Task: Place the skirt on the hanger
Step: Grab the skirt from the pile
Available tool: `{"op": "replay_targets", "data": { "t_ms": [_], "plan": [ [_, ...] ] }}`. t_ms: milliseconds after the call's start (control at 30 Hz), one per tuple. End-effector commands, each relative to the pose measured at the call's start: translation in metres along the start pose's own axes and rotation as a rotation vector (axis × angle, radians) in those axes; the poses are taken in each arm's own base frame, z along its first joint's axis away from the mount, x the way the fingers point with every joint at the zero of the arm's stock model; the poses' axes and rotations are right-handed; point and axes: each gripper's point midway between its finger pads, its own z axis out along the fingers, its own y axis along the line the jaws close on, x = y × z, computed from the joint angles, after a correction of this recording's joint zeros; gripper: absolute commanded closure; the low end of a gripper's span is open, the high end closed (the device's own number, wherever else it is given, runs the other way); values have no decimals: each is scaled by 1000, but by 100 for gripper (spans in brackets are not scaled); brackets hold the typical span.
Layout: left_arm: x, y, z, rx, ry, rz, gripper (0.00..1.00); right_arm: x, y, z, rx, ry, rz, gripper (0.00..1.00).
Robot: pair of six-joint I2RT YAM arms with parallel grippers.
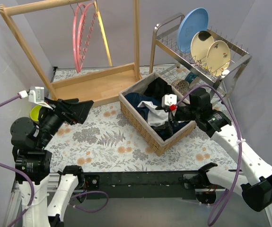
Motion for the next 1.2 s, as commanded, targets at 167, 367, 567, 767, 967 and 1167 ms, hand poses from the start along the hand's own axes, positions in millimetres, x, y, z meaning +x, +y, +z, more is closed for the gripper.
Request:
{"op": "replay_targets", "data": {
  "t_ms": [167, 367, 567, 767, 967, 1167],
  "plan": [
    [-56, -25, 42, 71, -6, 12, 7, -5, 12, 2, -61, -85, -31, 2],
    [-81, -11, 84, 35, -10, 3, 19, 1, 14, 1, -53, -77, -27, 2],
    [-51, 11, 90, 4, 61, -4, 22, 6, -20, -2, 126, -20, 10, 2],
    [-16, 29, 68, -47, 106, 22, 20, 15, -43, 4, 203, 29, 105, 4],
    [9, 36, 50, -51, 124, 45, 15, 22, -86, -1, 328, 183, 111, 8],
    [61, 62, 39, -86, 196, -14, 13, 42, -120, 31, 259, 320, 134, 21]
  ]
}}
